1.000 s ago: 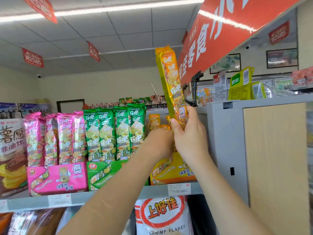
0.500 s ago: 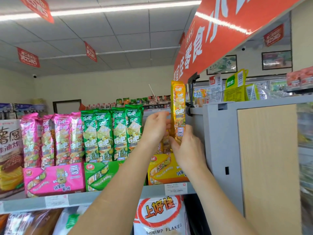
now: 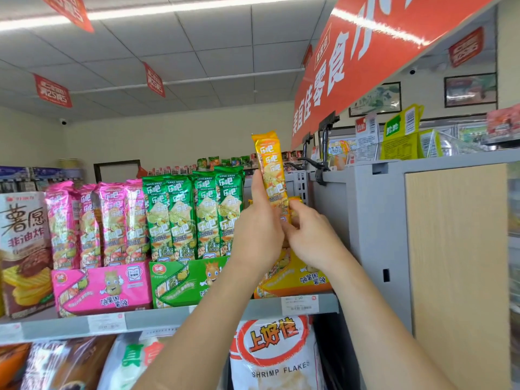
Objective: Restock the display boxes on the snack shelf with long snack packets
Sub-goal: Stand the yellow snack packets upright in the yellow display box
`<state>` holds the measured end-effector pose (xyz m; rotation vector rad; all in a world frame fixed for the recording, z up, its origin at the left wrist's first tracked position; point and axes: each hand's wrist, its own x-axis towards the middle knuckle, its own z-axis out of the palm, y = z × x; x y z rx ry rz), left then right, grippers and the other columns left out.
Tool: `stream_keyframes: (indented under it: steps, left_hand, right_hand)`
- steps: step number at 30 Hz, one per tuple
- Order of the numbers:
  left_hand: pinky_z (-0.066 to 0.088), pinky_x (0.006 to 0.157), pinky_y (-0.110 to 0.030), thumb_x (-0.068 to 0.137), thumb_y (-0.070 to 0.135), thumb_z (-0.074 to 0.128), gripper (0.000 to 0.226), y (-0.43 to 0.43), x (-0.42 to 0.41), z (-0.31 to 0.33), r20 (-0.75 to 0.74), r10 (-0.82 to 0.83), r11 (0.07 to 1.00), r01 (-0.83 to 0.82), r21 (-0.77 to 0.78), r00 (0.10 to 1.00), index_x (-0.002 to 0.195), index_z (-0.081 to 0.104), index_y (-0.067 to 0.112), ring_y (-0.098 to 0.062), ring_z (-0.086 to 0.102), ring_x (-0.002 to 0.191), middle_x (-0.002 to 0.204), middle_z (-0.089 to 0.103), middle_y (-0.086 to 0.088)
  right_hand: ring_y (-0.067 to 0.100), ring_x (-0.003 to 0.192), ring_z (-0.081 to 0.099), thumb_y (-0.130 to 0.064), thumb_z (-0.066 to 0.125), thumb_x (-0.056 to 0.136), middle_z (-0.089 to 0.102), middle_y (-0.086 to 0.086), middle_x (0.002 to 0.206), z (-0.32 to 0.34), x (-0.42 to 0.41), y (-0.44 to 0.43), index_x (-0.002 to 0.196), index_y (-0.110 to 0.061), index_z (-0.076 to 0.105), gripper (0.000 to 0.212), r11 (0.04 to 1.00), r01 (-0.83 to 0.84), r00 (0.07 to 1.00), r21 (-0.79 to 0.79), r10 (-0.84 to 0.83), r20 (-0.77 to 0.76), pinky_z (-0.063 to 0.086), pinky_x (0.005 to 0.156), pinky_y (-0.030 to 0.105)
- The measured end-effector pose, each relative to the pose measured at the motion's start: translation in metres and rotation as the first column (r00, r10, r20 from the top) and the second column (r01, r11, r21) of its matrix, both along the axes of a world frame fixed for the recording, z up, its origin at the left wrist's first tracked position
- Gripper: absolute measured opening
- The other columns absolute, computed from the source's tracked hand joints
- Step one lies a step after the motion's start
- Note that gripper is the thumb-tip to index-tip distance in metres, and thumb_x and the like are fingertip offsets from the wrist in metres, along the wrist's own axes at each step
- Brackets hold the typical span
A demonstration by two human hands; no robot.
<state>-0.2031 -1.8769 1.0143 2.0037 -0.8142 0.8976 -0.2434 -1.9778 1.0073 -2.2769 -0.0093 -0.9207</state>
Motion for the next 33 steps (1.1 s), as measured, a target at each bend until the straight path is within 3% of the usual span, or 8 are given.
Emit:
stream_keyframes:
  steps: [6, 11, 14, 17, 23, 27, 30, 33]
  left_hand:
    - [0.032, 0.059, -0.032, 0.097, 0.024, 0.058, 0.088, 0.004, -0.002, -0.018, 0.026, 0.108, 0.994, -0.108, 0.005, 0.994, 0.155, -0.008, 0.017, -0.033, 0.062, 0.077, 0.098, 0.067, -0.013]
    - [0.038, 0.058, -0.036, 0.097, 0.024, 0.056, 0.086, 0.002, -0.003, -0.031, 0.047, 0.124, 0.988, -0.119, -0.099, 0.991, 0.155, -0.008, 0.019, -0.038, 0.064, 0.076, 0.100, 0.069, -0.017]
    - [0.034, 0.058, -0.034, 0.098, 0.023, 0.054, 0.086, 0.002, -0.002, -0.033, 0.031, 0.143, 0.986, -0.140, -0.091, 0.989, 0.155, -0.010, 0.021, -0.037, 0.063, 0.074, 0.100, 0.070, -0.018]
    - [0.033, 0.057, -0.034, 0.098, 0.023, 0.054, 0.087, 0.002, -0.001, -0.036, 0.043, 0.134, 0.987, -0.129, -0.095, 0.990, 0.154, -0.012, 0.021, -0.035, 0.063, 0.072, 0.103, 0.069, -0.018]
    - [0.035, 0.058, -0.033, 0.097, 0.022, 0.055, 0.089, 0.001, 0.002, -0.037, 0.067, 0.120, 0.988, -0.112, -0.108, 0.991, 0.151, -0.015, 0.027, -0.033, 0.063, 0.073, 0.102, 0.068, -0.015]
    - [0.033, 0.058, -0.033, 0.095, 0.018, 0.059, 0.091, 0.000, 0.005, -0.036, 0.061, 0.140, 0.985, -0.133, -0.107, 0.988, 0.153, -0.011, 0.021, -0.033, 0.064, 0.074, 0.100, 0.068, -0.014]
    - [0.032, 0.057, -0.033, 0.091, 0.010, 0.061, 0.094, 0.001, 0.004, -0.034, 0.044, 0.120, 0.989, -0.115, -0.093, 0.992, 0.154, -0.008, 0.018, -0.035, 0.063, 0.075, 0.102, 0.067, -0.016]
    - [0.032, 0.058, -0.033, 0.090, 0.010, 0.062, 0.095, 0.002, 0.002, -0.027, -0.001, 0.063, 0.990, -0.062, -0.124, 0.998, 0.155, -0.007, 0.019, -0.033, 0.061, 0.074, 0.107, 0.067, -0.016]
  right_hand:
    - [0.030, 0.096, 0.064, -0.003, 0.042, 0.089, 0.072, 0.013, 0.104, 0.009, 0.010, -0.006, 0.101, -0.013, 0.073, 0.034, 0.987, 0.074, 0.997, 0.140, -0.076, 0.003, 0.053, 0.081, 0.035]
    - [0.032, 0.108, 0.061, -0.012, 0.051, 0.094, 0.062, 0.011, 0.124, 0.022, 0.033, -0.010, 0.138, -0.011, 0.043, 0.044, 0.892, 0.439, 0.850, -0.108, -0.451, -0.271, 0.043, 0.063, 0.030]
    - [0.034, 0.116, 0.058, -0.012, 0.053, 0.093, 0.055, 0.013, 0.136, 0.030, 0.046, -0.009, 0.151, -0.011, 0.023, 0.065, 0.889, 0.425, 0.765, -0.169, -0.453, -0.457, 0.048, 0.075, 0.037]
    - [0.033, 0.114, 0.059, -0.011, 0.054, 0.092, 0.058, 0.010, 0.131, 0.031, 0.054, -0.012, 0.147, -0.014, 0.035, 0.058, 0.874, 0.453, 0.751, -0.177, -0.481, -0.452, 0.049, 0.083, 0.040]
    - [0.030, 0.085, 0.057, -0.017, 0.057, 0.094, 0.066, 0.011, 0.111, 0.032, 0.046, -0.011, 0.084, -0.013, 0.055, 0.011, 0.885, 0.463, 0.847, -0.048, -0.458, -0.269, 0.042, 0.061, 0.027]
    - [0.028, 0.113, 0.053, -0.008, 0.061, 0.091, 0.049, 0.013, 0.128, 0.037, 0.026, -0.006, 0.129, -0.009, 0.047, 0.041, 0.957, 0.255, 0.948, 0.138, -0.276, 0.158, 0.040, 0.079, 0.026]
    - [0.017, 0.124, 0.049, -0.013, 0.061, 0.094, 0.050, 0.006, 0.136, 0.040, -0.001, 0.008, 0.141, -0.012, 0.035, 0.054, 0.996, 0.067, 0.869, 0.066, -0.091, 0.487, 0.040, 0.101, 0.028]
    - [0.012, 0.120, 0.055, -0.023, 0.060, 0.095, 0.055, -0.003, 0.131, 0.037, -0.033, 0.015, 0.141, -0.020, 0.033, 0.053, 0.999, -0.032, 0.752, -0.043, 0.052, 0.657, 0.044, 0.101, 0.028]
